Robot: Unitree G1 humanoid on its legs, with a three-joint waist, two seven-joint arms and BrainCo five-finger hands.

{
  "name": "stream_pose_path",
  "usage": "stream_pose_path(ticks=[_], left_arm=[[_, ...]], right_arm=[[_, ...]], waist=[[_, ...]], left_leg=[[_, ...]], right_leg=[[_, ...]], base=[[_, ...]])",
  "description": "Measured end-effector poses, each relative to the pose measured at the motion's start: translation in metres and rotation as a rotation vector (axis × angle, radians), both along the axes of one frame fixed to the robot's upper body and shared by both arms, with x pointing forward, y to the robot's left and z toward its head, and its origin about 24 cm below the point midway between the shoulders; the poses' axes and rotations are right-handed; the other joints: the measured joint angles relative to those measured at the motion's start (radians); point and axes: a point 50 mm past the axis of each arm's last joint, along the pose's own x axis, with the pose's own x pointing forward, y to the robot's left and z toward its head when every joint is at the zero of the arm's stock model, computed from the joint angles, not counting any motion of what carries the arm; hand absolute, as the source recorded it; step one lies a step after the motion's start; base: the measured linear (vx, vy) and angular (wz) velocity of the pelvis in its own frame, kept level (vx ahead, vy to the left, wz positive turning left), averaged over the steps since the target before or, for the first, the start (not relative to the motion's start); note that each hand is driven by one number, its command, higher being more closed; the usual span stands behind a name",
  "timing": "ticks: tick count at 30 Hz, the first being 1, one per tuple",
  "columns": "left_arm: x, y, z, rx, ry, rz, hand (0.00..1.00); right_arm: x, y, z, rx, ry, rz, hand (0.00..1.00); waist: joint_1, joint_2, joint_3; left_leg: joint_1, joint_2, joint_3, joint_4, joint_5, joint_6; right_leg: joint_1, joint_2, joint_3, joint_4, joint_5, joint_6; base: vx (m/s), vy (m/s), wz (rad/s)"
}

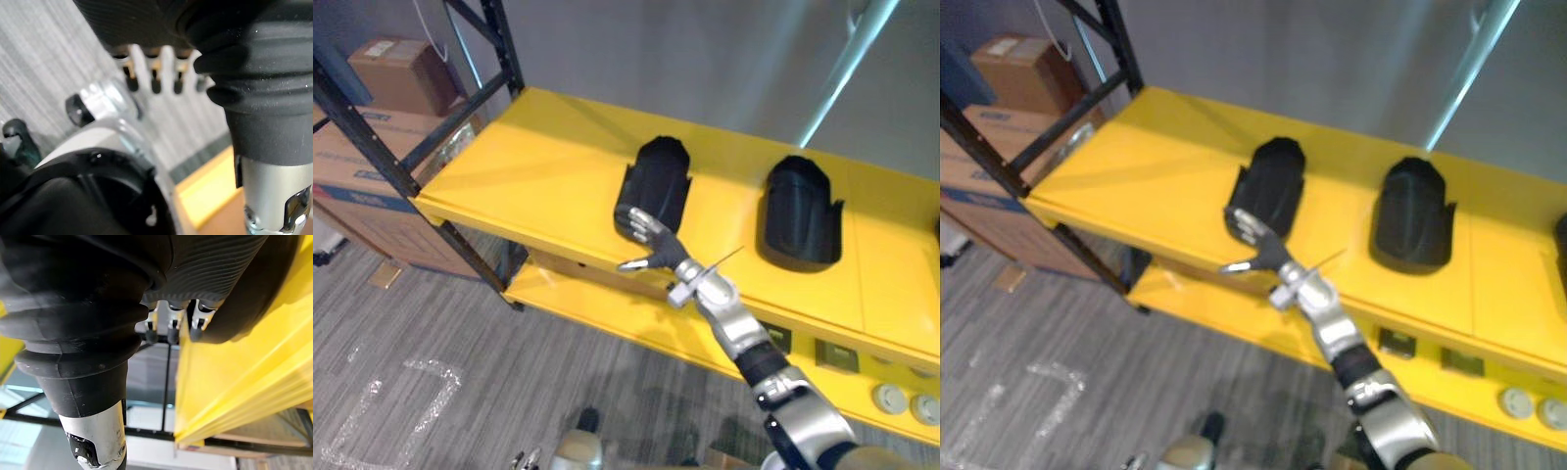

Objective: Walk over and take plastic housings, then place them on the shelf

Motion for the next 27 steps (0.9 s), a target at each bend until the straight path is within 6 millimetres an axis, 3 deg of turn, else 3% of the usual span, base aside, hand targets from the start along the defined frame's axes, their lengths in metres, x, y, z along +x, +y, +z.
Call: stream_pose_path(ticks=[5,12,23,27], left_arm=[[-0.001,0.000,0.000,0.001,0.003,0.000,0.00],[0.002,0.000,0.001,0.003,-0.002,-0.002,0.00],[0.006,0.000,0.002,0.010,-0.021,-0.011,0.00],[0.006,0.000,0.002,0.010,-0.023,-0.011,0.00]], right_arm=[[0.003,0.002,-0.005,-0.035,0.020,0.004,0.00],[0.010,0.003,0.003,-0.058,-0.017,-0.029,0.00],[0.022,-0.006,0.011,-0.048,-0.069,-0.185,0.00],[0.025,-0.007,0.021,-0.023,-0.107,-0.188,0.00]], waist=[[0.007,0.001,0.001],[0.008,0.007,0.047],[0.017,0.008,0.052],[0.018,0.015,0.085]], left_leg=[[0.001,-0.002,-0.002,-0.001,0.001,0.001],[0.013,-0.003,-0.002,-0.003,0.002,0.001],[0.013,-0.005,-0.010,-0.017,0.011,0.000],[0.012,-0.005,-0.013,-0.016,0.016,0.000]], right_leg=[[0.003,-0.002,-0.002,0.000,0.001,0.001],[0.013,-0.002,-0.004,-0.001,0.002,0.003],[0.012,-0.003,-0.010,-0.003,0.003,0.004],[0.011,-0.003,-0.011,-0.001,0.003,0.005]], base=[[0.00,0.000,0.00],[0.00,0.000,0.00],[0.00,-0.001,0.02],[0.00,0.000,0.02]])
